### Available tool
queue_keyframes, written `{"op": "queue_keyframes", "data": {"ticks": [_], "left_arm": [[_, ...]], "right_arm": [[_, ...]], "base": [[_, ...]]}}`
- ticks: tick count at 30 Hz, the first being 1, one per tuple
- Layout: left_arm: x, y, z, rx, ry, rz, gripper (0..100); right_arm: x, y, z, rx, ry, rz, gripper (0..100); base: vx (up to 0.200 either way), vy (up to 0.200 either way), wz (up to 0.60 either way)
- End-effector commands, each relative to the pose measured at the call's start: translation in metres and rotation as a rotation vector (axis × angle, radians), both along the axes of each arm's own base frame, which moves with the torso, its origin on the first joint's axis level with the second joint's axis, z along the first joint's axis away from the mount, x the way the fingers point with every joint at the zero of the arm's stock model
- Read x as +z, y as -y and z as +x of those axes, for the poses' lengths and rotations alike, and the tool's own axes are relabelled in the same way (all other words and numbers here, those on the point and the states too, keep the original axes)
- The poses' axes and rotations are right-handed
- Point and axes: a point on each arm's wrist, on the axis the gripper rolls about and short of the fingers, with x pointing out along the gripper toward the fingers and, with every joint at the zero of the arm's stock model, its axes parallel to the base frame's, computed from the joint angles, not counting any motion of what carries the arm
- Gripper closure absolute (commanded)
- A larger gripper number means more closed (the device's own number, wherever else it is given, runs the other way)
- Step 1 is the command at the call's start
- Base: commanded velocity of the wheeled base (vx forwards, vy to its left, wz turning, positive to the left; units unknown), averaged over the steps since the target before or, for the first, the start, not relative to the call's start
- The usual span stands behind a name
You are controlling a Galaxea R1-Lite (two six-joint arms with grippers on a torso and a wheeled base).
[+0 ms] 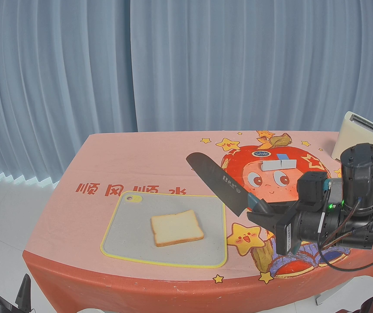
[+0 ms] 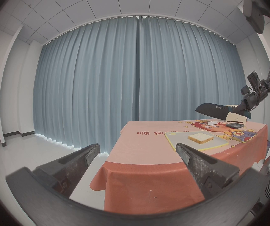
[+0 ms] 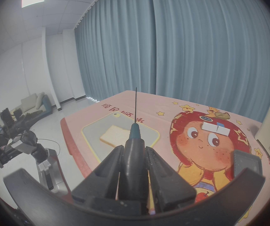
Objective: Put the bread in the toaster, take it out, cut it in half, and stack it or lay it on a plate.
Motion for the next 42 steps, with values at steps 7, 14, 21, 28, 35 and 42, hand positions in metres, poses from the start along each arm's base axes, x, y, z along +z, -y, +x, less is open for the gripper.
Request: {"op": "queue_keyframes", "data": {"ticks": [7,14,21,28,35,42], "left_arm": [[-0.005,0.0,0.001,-0.003,-0.01,0.002,0],[-0.005,0.0,0.001,-0.001,-0.007,0.0,0],[-0.004,0.0,0.001,0.002,-0.006,0.0,0],[-0.004,0.0,0.001,-0.001,-0.006,0.007,0],[-0.004,0.0,0.001,-0.001,-0.006,0.008,0],[-0.004,0.0,0.001,-0.006,-0.001,0.007,0]], "right_arm": [[0.002,-0.008,-0.004,0.052,0.022,-0.02,100],[-0.001,-0.021,0.007,0.056,0.017,-0.032,100],[-0.014,-0.016,0.007,0.023,-0.018,-0.065,100],[-0.016,-0.018,0.006,0.026,-0.026,-0.06,100],[-0.023,-0.035,-0.001,0.017,-0.048,-0.062,100],[-0.033,-0.047,-0.002,-0.005,-0.029,-0.089,100]], "base": [[0.0,0.0,0.0],[0.0,0.0,0.0],[0.0,0.0,0.0],[0.0,0.0,0.0],[0.0,0.0,0.0],[0.0,0.0,0.0]]}}
